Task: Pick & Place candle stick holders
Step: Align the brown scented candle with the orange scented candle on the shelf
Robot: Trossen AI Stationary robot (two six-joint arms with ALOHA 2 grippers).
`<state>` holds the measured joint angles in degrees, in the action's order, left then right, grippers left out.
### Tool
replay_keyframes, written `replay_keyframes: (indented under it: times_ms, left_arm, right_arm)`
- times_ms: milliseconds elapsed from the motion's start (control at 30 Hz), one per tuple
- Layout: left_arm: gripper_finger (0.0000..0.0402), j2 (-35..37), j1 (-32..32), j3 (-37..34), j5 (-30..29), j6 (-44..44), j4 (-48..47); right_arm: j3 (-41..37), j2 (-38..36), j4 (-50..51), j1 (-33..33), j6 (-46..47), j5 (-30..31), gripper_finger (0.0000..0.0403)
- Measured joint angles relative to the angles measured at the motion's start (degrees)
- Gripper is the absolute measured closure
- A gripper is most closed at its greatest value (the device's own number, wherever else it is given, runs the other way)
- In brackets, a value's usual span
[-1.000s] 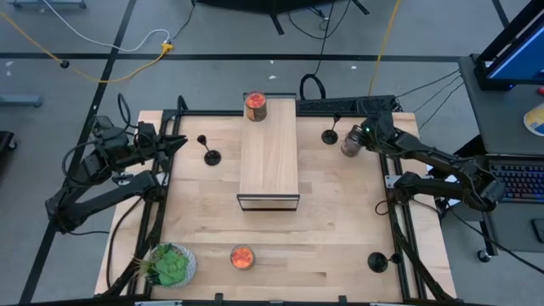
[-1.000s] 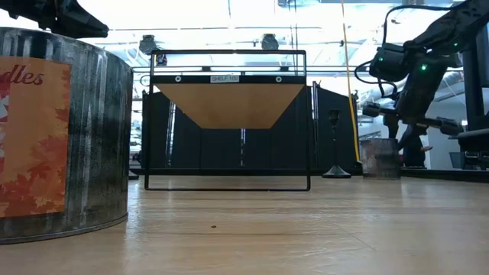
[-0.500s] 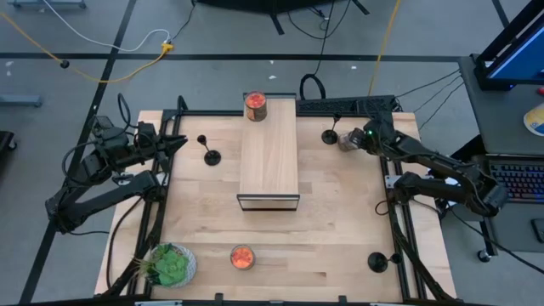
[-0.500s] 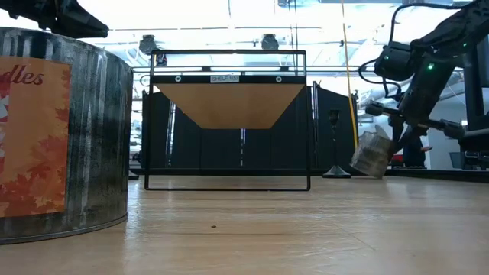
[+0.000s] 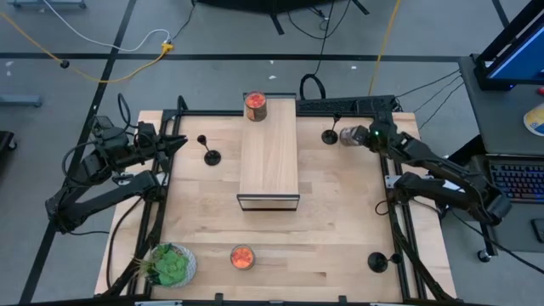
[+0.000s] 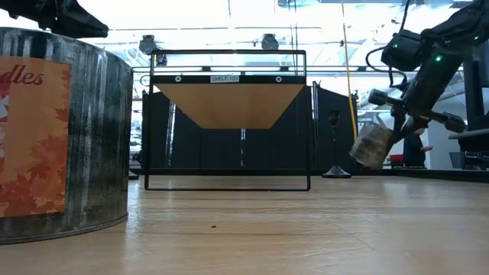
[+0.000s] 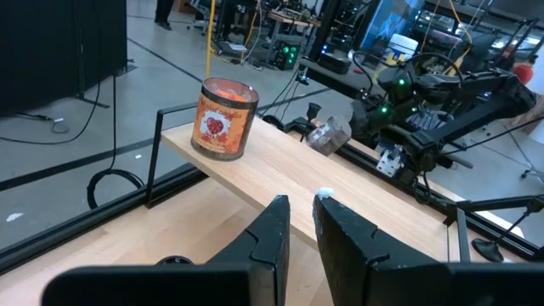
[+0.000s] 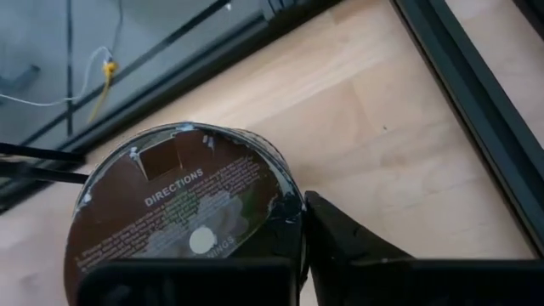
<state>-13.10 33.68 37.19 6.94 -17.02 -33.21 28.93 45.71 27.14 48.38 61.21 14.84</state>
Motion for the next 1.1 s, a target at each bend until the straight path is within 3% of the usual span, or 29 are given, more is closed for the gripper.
replay_keyframes:
  times_ms: [300,633,1100]
  left_arm:
    - [0.0339,0.0,0.0,0.0,0.0,-0.3,0.0]
    - [0.0339,0.0,0.0,0.0,0.0,-0.3,0.0]
    - [0.0339,0.0,0.0,0.0,0.0,-0.1,0.1]
  right_arm:
    - [1.9,-4.0,0.3,0.0,-1.1,3.3,0.0403]
    - [14.6,-4.2,2.2,0.0,-10.1,8.0,0.0403]
    - [32.7,5.9,3.0,-4.8,-19.2,3.9,0.0403]
